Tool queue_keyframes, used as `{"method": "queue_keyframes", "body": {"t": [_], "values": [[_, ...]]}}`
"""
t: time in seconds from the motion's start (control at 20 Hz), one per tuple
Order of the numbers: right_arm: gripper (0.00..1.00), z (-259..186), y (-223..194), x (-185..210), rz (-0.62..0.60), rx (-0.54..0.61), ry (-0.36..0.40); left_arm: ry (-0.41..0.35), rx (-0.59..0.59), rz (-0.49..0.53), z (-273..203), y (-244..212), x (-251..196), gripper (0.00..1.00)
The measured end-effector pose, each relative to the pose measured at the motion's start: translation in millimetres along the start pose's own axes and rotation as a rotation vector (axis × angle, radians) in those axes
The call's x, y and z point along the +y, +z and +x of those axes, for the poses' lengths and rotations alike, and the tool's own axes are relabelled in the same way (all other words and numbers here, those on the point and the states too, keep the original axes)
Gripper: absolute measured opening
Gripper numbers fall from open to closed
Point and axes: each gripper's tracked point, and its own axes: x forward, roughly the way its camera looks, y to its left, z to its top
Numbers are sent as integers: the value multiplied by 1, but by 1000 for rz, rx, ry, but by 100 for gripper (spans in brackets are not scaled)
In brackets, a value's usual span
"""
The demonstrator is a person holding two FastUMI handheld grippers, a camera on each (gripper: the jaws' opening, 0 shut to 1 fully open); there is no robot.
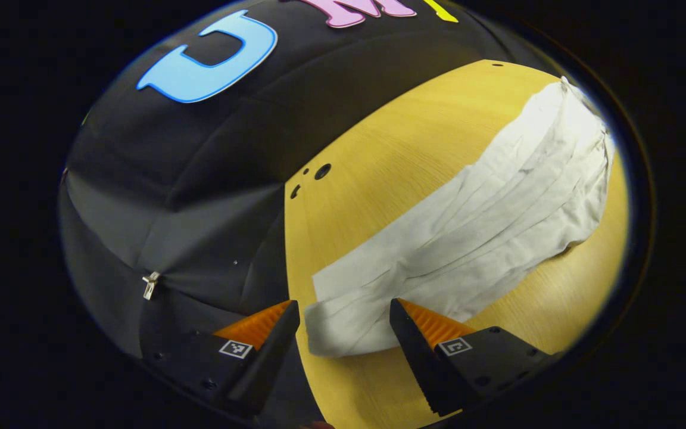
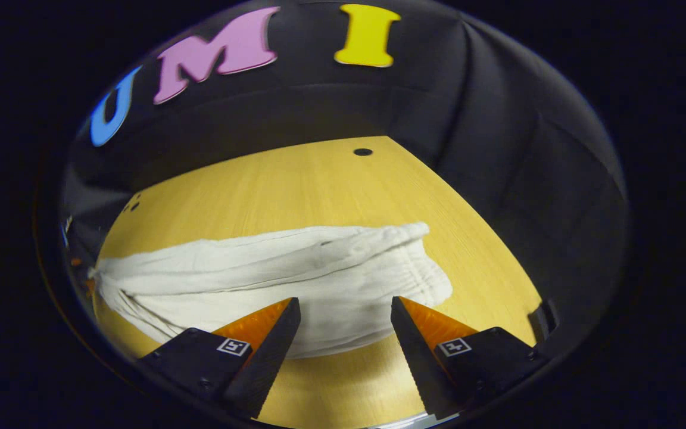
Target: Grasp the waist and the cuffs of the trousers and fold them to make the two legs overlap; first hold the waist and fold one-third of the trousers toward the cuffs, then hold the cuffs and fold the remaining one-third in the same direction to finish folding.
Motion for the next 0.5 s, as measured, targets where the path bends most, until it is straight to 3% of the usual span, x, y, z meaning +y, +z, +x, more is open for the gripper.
{"method": "queue_keyframes", "body": {"t": [0.1,0.25,0.3,0.35,0.5], "values": [[100,4,-2,-26,162,10,-60,12,2,-95,-14,-2,7,97],[98,14,3,-49,302,16,-124,6,7,-229,-31,-5,7,97],[91,20,4,-56,333,28,-151,-5,9,-268,-35,-5,3,97],[98,29,-2,-62,364,46,-175,-19,11,-302,-38,-5,-2,97],[98,50,0,-62,446,70,-204,-78,28,-368,-43,-10,-21,97]]}}
